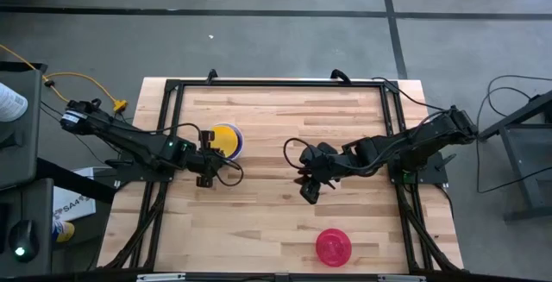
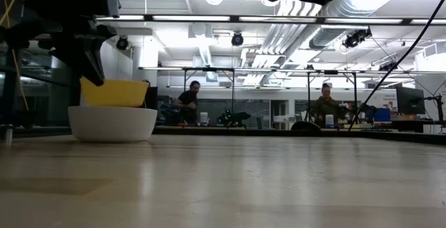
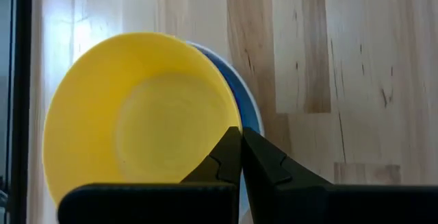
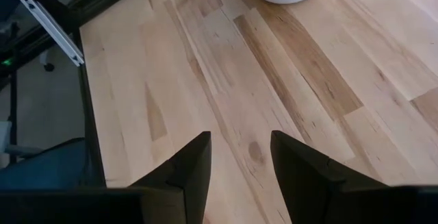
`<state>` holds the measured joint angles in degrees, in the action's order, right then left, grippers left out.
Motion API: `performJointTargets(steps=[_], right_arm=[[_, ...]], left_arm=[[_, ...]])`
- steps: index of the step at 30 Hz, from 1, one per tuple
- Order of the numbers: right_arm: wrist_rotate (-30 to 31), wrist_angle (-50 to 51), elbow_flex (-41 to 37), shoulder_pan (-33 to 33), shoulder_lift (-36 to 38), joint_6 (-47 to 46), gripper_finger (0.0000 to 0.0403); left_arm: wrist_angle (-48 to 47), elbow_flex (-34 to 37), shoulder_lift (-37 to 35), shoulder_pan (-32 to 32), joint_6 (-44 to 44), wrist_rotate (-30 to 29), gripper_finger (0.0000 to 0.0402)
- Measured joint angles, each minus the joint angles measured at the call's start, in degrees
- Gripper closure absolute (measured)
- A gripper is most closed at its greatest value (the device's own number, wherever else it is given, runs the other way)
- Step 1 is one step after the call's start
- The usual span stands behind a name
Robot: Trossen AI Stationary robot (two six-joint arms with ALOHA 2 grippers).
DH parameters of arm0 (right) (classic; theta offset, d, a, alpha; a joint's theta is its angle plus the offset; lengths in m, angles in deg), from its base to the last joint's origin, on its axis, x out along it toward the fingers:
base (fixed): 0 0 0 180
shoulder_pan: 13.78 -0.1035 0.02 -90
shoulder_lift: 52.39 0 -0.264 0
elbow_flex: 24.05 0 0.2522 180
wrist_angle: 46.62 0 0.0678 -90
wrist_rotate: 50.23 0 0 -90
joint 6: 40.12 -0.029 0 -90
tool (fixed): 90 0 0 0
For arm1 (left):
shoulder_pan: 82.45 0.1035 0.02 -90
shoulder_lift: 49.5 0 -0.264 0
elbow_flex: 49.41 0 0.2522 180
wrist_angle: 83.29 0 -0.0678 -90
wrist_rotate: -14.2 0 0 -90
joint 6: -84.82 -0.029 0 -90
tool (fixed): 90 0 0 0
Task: Nest bowls inside each other
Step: Stack the yellow bowl on the purple bowl
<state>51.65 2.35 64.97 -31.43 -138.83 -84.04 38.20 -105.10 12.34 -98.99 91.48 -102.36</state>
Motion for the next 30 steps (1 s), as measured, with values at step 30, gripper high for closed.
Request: performJointTargets(steps=[30], right_arm=[[-0.28,-1.17,0.00,-1.49,0.00,0.17,0.0257]], left_arm=[[6.88,1.57,0.02,16.55,-9.24,18.53,0.0374]])
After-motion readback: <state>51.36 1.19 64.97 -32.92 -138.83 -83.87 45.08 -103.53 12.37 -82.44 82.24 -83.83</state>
